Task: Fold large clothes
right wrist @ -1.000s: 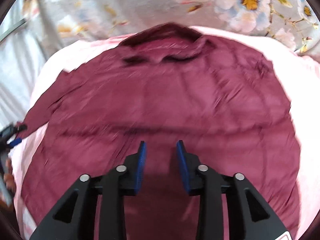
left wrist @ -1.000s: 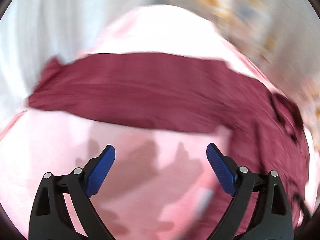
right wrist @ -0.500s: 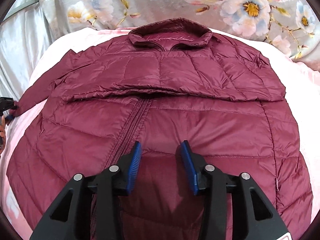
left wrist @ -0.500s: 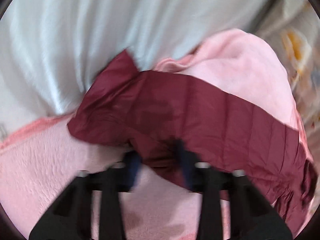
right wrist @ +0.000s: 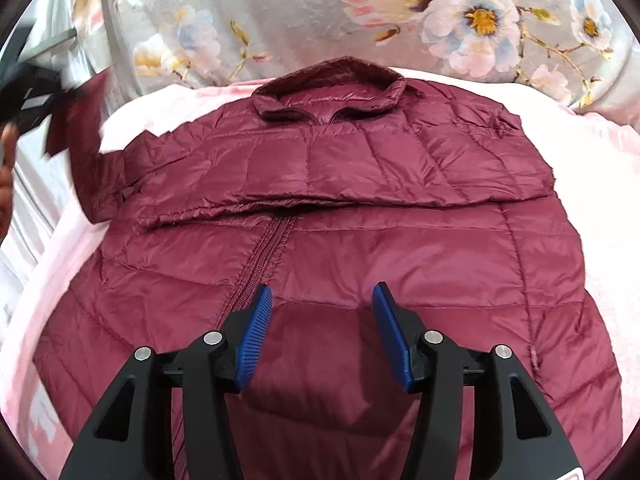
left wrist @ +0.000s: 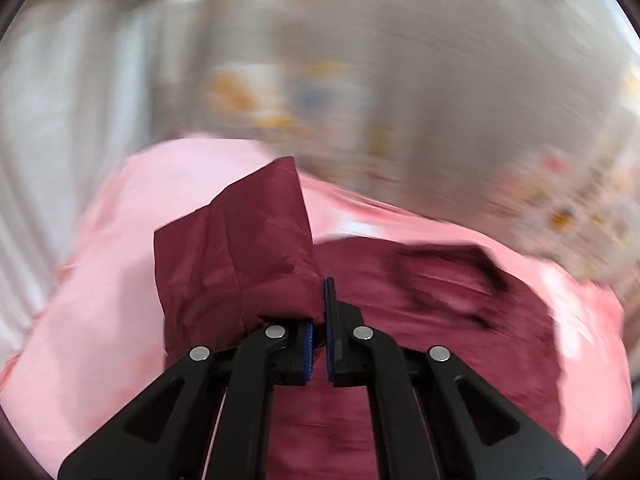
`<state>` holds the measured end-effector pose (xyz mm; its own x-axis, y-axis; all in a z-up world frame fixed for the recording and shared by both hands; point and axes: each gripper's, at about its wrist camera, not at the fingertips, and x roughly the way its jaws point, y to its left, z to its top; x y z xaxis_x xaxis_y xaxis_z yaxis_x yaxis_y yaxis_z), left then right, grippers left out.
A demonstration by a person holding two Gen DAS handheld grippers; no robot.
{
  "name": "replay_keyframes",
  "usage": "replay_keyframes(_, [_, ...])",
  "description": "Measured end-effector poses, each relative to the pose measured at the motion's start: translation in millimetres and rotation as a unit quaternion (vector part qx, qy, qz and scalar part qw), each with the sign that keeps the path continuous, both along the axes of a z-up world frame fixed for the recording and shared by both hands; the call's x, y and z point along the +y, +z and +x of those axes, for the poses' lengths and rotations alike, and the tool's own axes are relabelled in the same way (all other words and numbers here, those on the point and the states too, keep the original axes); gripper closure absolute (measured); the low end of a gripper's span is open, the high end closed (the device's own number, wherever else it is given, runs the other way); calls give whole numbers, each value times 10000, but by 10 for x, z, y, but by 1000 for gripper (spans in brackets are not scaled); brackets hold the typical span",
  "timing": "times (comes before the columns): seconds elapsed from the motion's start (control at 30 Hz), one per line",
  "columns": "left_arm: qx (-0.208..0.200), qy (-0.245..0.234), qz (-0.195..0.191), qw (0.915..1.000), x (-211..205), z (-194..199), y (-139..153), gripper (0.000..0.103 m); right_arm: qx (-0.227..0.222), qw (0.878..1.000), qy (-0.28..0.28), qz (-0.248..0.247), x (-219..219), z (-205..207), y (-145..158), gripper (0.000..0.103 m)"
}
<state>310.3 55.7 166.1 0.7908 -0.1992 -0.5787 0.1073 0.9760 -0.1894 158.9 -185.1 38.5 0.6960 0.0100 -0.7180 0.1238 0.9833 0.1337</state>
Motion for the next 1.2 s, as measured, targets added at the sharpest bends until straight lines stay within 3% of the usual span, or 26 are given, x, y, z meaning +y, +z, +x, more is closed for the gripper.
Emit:
replay_keyframes(0.17, [505, -1214, 24, 9913, -1288, -159, -340, 96, -6, 9998, -202, -17, -228, -198, 67, 47])
replay_keyframes(0.2, [636, -1341, 43, 9889, -1465, -175, -459, 90, 3, 9997, -247, -31, -278, -233, 67, 46])
replay_keyframes(0.23, [735, -1417, 28, 9872, -1567, -176, -544, 66, 23, 9995, -317, -57, -348, -281, 66, 46])
replay_keyframes(0.27, [835, -1492, -27, 9853, -1640, -213, -625, 37, 41, 9993, -360, -74, -391, -311, 64, 46])
replay_keyframes(0.3, [899, -1534, -155, 9839, -1678, -258, -714, 31, 66, 9991, -408, -88, -439, -340, 67, 46])
replay_keyframes(0.37, [874, -1497, -426, 9839, -1583, -321, -779, 30, 86, 9988, -469, -99, -554, -406, 86, 46])
replay_keyframes(0.4, [852, -1447, -536, 9843, -1466, -352, -780, 30, 82, 9987, -485, -124, -597, -422, 110, 46])
replay_keyframes(0.47, [783, -1203, -843, 9860, -1138, -369, -726, 19, 23, 9988, -458, -178, -658, -418, 181, 45])
replay_keyframes(0.57, [580, -463, -1147, 9906, -467, -283, -594, 18, -121, 9996, -243, 21, -693, -256, 329, 43])
replay_keyframes(0.7, [645, 394, -778, 9941, 127, -89, -614, 18, -155, 9988, 78, 466, -616, 137, 429, 42])
replay_keyframes(0.87, [1065, 952, -376, 9890, 451, 176, -899, 23, -74, 9978, 623, -218, -14, 702, 422, 40])
replay_keyframes(0.97, [1325, 913, -86, 9869, 437, 296, -1100, 28, 74, 9923, 955, -783, 328, 1026, 280, 37])
replay_keyframes(1.07, [1423, 933, 50, 9854, 401, 342, -1238, 29, 137, 9893, 629, -1312, 290, 1202, 146, 42])
replay_keyframes(1.13, [1451, 956, -56, 9848, 473, 321, -1283, 29, -71, 9937, -68, -1116, -85, 1161, 186, 42])
replay_keyframes(1.2, [1466, 941, -231, 9844, 585, 293, -1275, 29, -151, 9949, -880, -466, -661, 1040, 180, 40])
